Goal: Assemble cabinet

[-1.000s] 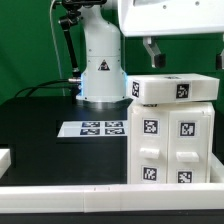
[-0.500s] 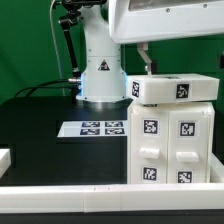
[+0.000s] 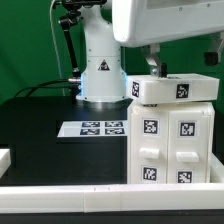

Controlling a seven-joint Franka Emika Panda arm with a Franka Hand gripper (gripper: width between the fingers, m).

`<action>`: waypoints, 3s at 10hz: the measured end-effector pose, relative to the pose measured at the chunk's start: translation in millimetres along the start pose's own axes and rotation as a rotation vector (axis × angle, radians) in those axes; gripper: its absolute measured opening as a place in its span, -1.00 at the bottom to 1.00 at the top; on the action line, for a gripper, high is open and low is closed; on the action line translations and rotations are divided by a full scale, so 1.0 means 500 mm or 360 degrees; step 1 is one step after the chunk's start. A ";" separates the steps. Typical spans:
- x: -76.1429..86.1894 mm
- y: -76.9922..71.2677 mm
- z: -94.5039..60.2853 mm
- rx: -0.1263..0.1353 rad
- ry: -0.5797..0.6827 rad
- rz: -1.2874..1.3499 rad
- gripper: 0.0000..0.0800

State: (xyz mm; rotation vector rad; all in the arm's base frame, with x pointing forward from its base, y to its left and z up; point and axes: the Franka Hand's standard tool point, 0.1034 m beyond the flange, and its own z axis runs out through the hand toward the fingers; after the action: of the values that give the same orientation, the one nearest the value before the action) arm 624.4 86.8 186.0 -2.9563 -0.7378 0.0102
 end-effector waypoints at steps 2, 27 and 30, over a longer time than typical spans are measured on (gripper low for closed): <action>-0.007 0.006 -0.002 0.0012 -0.0023 -0.0344 0.99; -0.046 0.024 0.039 -0.0051 -0.0206 -0.2048 0.98; -0.048 0.027 0.040 -0.0054 -0.0205 -0.1974 0.40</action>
Offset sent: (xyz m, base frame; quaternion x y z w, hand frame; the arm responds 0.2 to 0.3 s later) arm 0.0000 0.0000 0.0000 0.0000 0.0000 -0.1938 0.9810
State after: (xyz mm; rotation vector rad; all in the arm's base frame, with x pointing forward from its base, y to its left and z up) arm 609.0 65.7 164.4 -2.0187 -2.3782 0.0932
